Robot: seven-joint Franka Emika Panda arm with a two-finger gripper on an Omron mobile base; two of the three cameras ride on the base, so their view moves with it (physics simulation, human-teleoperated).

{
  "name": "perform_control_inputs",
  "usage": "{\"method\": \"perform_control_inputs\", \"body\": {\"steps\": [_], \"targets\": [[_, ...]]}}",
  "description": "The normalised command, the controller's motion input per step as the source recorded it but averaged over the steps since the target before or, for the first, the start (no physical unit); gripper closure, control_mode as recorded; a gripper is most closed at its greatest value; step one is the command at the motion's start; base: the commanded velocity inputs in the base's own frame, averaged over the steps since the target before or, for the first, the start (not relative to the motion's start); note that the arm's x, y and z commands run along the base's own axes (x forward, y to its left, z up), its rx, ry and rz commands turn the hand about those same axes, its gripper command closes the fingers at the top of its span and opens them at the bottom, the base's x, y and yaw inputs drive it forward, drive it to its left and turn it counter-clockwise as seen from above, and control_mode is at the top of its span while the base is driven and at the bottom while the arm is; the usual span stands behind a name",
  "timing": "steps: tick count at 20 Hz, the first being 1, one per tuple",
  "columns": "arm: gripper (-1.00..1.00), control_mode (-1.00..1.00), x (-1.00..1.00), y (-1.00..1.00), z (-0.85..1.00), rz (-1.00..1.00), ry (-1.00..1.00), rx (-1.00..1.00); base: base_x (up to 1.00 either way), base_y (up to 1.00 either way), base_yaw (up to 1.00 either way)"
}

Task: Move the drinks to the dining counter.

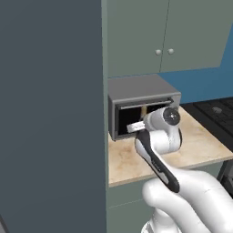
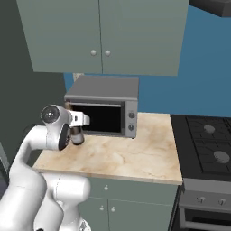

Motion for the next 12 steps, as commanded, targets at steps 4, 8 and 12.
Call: {"method": "perform_control_inputs", "body": {"steps": [4,8,12], "targets": [[1.0,-1.0,-0.42,0.0,0.67,0.0,0.03,0.0,0.0,0.0,0.0],[1.0,-1.0,-0.5,-0.01,0.66,0.0,0.05,0.0,0.0,0.0,0.0],[1.0,-1.0,-0.52,-0.04,0.59,0.0,0.01,0.0,0.0,0.0,0.0]]}}
